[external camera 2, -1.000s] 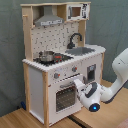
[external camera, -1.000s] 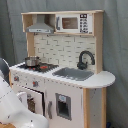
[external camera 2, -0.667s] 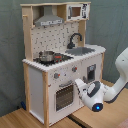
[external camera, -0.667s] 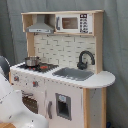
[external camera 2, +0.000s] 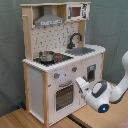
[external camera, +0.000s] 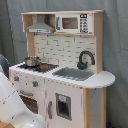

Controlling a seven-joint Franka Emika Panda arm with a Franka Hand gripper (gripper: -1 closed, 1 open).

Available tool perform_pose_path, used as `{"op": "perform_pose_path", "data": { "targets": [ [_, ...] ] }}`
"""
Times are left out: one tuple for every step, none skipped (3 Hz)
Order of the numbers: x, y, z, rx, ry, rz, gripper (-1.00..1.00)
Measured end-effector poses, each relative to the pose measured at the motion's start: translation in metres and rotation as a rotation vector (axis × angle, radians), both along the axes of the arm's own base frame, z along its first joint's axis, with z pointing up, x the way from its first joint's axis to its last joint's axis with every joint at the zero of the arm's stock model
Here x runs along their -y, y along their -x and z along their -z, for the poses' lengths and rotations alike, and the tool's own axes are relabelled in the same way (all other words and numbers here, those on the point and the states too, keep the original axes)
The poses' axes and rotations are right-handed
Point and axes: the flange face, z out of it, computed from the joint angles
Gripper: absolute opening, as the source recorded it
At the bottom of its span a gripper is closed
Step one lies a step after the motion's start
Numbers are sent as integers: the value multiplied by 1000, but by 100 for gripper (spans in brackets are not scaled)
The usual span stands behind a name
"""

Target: Play with the kitchen

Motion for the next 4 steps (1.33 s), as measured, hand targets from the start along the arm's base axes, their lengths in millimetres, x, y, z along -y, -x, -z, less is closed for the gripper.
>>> {"op": "perform_pose_path", "data": {
  "targets": [
    [-15, 18, -16, 13, 71, -47, 100],
    [-27, 23, -29, 29, 157, -87, 100],
    [-38, 18, -42, 44, 253, -116, 100],
    [-46, 9, -56, 60, 345, -134, 100]
  ]
}}
